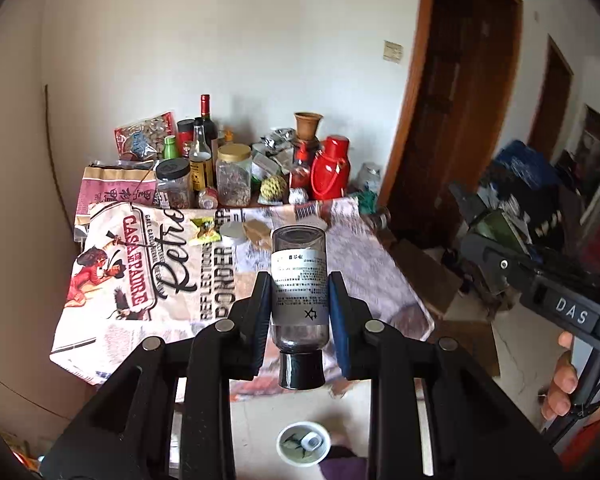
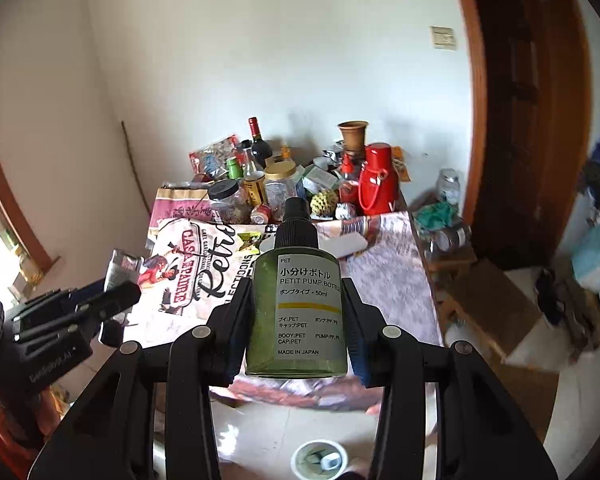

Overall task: Collect trash
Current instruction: 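Lift both bottles and carry them with both grippers toward the white bucket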

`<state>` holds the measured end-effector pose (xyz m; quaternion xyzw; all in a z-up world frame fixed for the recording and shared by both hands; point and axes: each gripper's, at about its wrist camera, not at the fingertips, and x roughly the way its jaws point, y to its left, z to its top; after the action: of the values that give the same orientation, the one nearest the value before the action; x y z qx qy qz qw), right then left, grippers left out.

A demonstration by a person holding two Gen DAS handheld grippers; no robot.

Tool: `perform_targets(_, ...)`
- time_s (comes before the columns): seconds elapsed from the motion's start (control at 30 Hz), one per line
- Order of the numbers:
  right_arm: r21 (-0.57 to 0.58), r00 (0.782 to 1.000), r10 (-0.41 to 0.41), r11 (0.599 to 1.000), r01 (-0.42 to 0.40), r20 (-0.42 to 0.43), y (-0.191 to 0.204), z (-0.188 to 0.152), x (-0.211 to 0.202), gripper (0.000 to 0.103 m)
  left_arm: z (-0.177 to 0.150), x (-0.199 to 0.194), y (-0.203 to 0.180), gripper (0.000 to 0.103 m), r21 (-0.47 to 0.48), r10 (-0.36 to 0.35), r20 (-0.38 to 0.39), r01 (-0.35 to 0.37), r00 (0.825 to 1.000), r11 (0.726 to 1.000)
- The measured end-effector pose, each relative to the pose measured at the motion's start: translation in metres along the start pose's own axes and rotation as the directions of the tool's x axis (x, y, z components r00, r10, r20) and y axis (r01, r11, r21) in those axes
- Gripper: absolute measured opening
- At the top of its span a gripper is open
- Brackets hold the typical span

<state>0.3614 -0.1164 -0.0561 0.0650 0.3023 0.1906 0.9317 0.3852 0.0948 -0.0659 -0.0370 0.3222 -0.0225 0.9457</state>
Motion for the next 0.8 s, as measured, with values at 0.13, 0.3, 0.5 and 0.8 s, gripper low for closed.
perform_targets(0.13, 0.039, 0.999, -0.033, 0.999, 0.034, -0.018, 0.013, -0.03, -0.016, 0.039, -0.031, -0.019, 0.006, 0.027, 0.027, -0.032, -0.03, 0.033, 0.999, 0.999)
perform_targets(0.3, 0.069, 0.996, -0.064, 0.995, 0.069, -0.069, 0.026, -0.06, -0.026, 0.039, -0.068, -0.034, 0.013, 0.027, 0.039, -0.062, -0.093, 0.065, 0.994, 0.997)
perform_targets(0.5, 0.098, 0.989, -0.058, 0.993, 0.071, -0.134, 0.032, -0.084, -0.017, 0.039, -0.1, -0.036, 0.019, 0.027, 0.038, -0.065, -0.176, 0.073, 0.982, 0.997)
perform_targets(0.8, 0.067, 0.958, -0.031, 0.996, 0.052, -0.284, 0.025, -0.126, 0.02, 0.039, -0.141, -0.008, 0.025, 0.027, -0.015, -0.043, -0.289, 0.04, 0.956, 0.999)
